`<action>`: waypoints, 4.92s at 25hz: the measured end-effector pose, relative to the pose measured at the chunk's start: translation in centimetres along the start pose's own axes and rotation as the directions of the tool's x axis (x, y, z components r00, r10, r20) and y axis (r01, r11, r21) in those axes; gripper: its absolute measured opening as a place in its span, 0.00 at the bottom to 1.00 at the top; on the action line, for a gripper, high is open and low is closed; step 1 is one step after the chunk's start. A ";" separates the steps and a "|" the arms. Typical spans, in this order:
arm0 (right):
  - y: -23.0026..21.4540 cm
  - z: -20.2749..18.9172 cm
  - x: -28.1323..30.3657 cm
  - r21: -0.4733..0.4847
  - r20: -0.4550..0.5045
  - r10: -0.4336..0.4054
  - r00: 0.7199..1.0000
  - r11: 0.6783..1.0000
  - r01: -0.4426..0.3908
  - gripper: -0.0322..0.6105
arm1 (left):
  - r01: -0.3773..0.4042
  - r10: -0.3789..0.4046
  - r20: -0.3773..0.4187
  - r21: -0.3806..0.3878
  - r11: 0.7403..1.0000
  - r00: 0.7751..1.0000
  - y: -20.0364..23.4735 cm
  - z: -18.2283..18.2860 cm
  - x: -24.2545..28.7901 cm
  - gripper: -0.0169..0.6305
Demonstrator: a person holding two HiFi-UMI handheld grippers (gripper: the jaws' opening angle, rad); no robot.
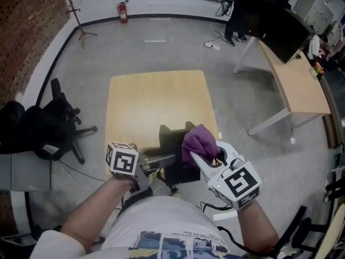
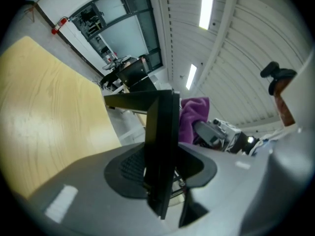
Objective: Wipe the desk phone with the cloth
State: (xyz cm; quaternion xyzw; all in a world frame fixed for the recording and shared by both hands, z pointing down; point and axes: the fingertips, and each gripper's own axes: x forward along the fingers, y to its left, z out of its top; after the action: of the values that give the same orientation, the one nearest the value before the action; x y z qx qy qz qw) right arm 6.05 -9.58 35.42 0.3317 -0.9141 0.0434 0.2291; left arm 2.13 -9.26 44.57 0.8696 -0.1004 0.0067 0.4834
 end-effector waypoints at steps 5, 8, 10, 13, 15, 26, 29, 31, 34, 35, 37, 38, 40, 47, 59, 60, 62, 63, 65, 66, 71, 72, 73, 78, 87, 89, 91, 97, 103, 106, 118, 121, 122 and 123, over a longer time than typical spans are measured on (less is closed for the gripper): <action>-1.0 1.1 0.7 -0.039 0.011 -0.023 1.000 0.999 0.024 0.21 | 0.012 -0.011 -0.037 0.015 1.000 0.999 -0.9 -1.3 0.3 0.30; -0.5 0.4 0.9 -0.043 -0.005 -0.014 1.000 0.999 0.014 0.21 | 0.015 -0.014 -0.040 0.021 1.000 0.999 -1.2 -1.5 0.1 0.30; -0.1 -0.1 0.9 -0.033 -0.013 -0.004 1.000 0.999 0.004 0.21 | 0.011 -0.010 -0.034 0.020 1.000 0.999 -1.2 -1.3 -0.2 0.30; 0.8 -1.5 0.6 -0.010 -0.037 0.012 0.999 1.000 -0.012 0.21 | 0.007 -0.007 -0.017 0.016 1.000 1.000 -1.0 -0.8 -0.9 0.30; 1.9 -2.6 0.6 0.012 -0.053 0.029 0.998 1.000 -0.029 0.21 | 0.006 -0.006 -0.005 0.020 1.000 1.000 -0.9 -0.2 -1.4 0.30; 6.0 -8.6 -0.1 0.099 -0.165 0.075 0.984 0.993 -0.059 0.21 | 0.013 -0.014 0.024 0.036 0.999 1.000 0.1 2.7 -2.9 0.30; 4.6 -7.1 -0.7 0.091 -0.136 0.042 0.990 0.995 -0.030 0.21 | 0.016 -0.016 0.013 0.033 0.999 1.000 0.3 2.6 -2.8 0.30; 2.9 -5.6 -1.2 0.086 -0.104 0.008 0.995 0.996 0.001 0.21 | 0.020 -0.020 0.003 0.026 0.999 1.000 0.2 2.3 -2.6 0.30; 0.3 -3.1 -1.4 0.070 -0.055 -0.042 0.998 0.996 0.046 0.21 | 0.031 -0.031 -0.016 0.023 0.999 0.999 0.2 1.6 -2.3 0.30; -0.5 -2.4 -1.3 0.061 -0.043 -0.057 0.997 0.996 0.059 0.21 | 0.035 -0.034 -0.024 0.023 0.999 0.999 0.1 1.3 -2.2 0.30; -1.8 -1.0 -1.1 0.044 -0.021 -0.079 0.997 0.996 0.079 0.21 | 0.042 -0.041 -0.040 0.021 0.999 0.998 0.0 0.8 -2.1 0.30; -2.3 -0.3 -0.9 0.040 -0.010 -0.085 0.996 0.996 0.085 0.21 | 0.046 -0.045 -0.048 0.020 0.999 0.998 -0.1 0.4 -2.1 0.30; -3.0 0.4 -0.3 0.040 0.003 -0.091 0.996 0.995 0.091 0.21 | 0.056 -0.055 -0.063 0.016 0.998 0.997 -0.4 -0.3 -2.2 0.30; -1.5 -1.0 1.0 0.090 -0.008 -0.052 0.999 0.995 0.052 0.21 | 0.069 -0.068 -0.050 0.004 0.998 0.996 -0.2 -0.3 -3.0 0.30; 3.6 -8.9 0.5 0.208 -0.141 0.036 0.989 0.978 -0.006 0.21 | 0.066 -0.066 0.006 -0.007 0.998 0.998 1.3 3.8 -4.3 0.30; 3.8 -9.5 0.4 0.212 -0.154 0.044 0.987 0.977 -0.010 0.21 | 0.066 -0.066 0.005 -0.006 0.998 0.998 1.4 4.1 -4.3 0.30; 4.0 -10.3 0.1 0.212 -0.181 0.061 0.982 0.977 -0.022 0.21 | 0.067 -0.067 0.001 -0.005 0.998 0.998 1.5 4.4 -4.0 0.30; 4.1 -10.6 0.0 0.208 -0.196 0.072 0.978 0.978 -0.031 0.21 | 0.068 -0.068 -0.001 -0.006 0.998 0.998 1.6 4.6 -4.0 0.30; 4.2 -10.9 0.0 0.195 -0.223 0.097 0.970 0.979 -0.053 0.21 | 0.068 -0.068 -0.006 -0.012 0.998 0.998 1.8 4.6 -3.8 0.30; 4.2 -11.0 -0.1 0.187 -0.234 0.107 0.966 0.980 -0.063 0.21 | 0.069 -0.069 -0.009 -0.015 0.998 0.998 1.9 4.6 -3.8 0.30; 1.9 -8.3 -1.5 0.132 -0.208 0.080 0.975 0.990 -0.054 0.21 | 0.076 -0.076 -0.038 0.000 0.997 0.996 1.9 3.8 -3.4 0.30; 0.9 -6.9 -1.9 0.127 -0.178 0.058 0.982 0.991 -0.035 0.21 | 0.079 -0.079 -0.044 0.006 0.997 0.996 1.9 3.6 -3.4 0.30; -0.2 -5.3 -2.2 0.123 -0.146 0.031 0.989 0.992 -0.013 0.21 | 0.081 -0.081 -0.051 0.012 0.997 0.995 1.9 3.4 -3.3 0.30; -3.4 1.8 -2.3 0.068 0.005 0.012 1.000 0.998 -0.012 0.21 | 0.095 -0.095 -0.085 0.005 0.995 0.992 1.1 2.2 -2.9 0.30; -4.1 4.6 2.4 0.030 0.022 0.144 0.989 0.989 -0.145 0.21 | 0.141 -0.140 -0.132 0.000 0.990 0.981 -0.4 0.5 -2.2 0.30; -4.2 4.0 3.6 0.044 -0.003 0.168 0.986 0.985 -0.168 0.21 | 0.153 -0.150 -0.136 0.007 0.988 0.979 -0.8 0.6 -2.3 0.30; -4.5 3.5 4.5 0.072 -0.023 0.186 0.982 0.980 -0.184 0.21 | 0.156 -0.153 -0.142 0.012 0.988 0.978 -0.9 0.6 -2.5 0.30; -5.5 0.7 7.5 0.146 -0.106 0.249 0.963 0.962 -0.232 0.21 | 0.166 -0.160 -0.158 0.025 0.986 0.974 -1.3 0.0 -3.2 0.30; -6.7 -1.8 9.0 0.142 -0.197 0.240 0.951 0.966 -0.215 0.21 | 0.182 -0.173 -0.177 0.033 0.983 0.969 -2.1 -0.5 -2.7 0.30; -7.1 -1.9 9.1 0.137 -0.197 0.233 0.952 0.968 -0.209 0.21 | 0.178 -0.170 -0.178 0.035 0.983 0.969 -1.9 -0.4 -2.7 0.30; -2.1 7.7 2.8 -0.024 0.028 0.346 0.938 0.938 -0.346 0.21 | 0.156 -0.141 -0.190 0.066 0.986 0.972 -0.8 0.1 -3.1 0.30; -1.3 7.3 2.9 -0.042 -0.004 0.382 0.924 0.923 -0.381 0.21 | 0.169 -0.154 -0.192 0.062 0.984 0.969 -1.8 0.2 -2.2 0.30; -1.4 6.7 3.1 -0.042 -0.028 0.389 0.921 0.920 -0.390 0.21 | 0.172 -0.157 -0.194 0.061 0.983 0.968 -2.3 0.3 -1.8 0.30; -1.5 6.1 3.2 -0.041 -0.055 0.394 0.918 0.917 -0.396 0.21 | 0.174 -0.159 -0.196 0.061 0.983 0.967 -2.7 0.3 -1.4 0.30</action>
State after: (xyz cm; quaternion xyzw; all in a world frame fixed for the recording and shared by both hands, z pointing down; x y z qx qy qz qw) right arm 2.40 -14.01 31.35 0.1335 -0.9576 0.0726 0.2448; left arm 1.26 -7.90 41.99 0.8885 0.0203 0.0531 0.4554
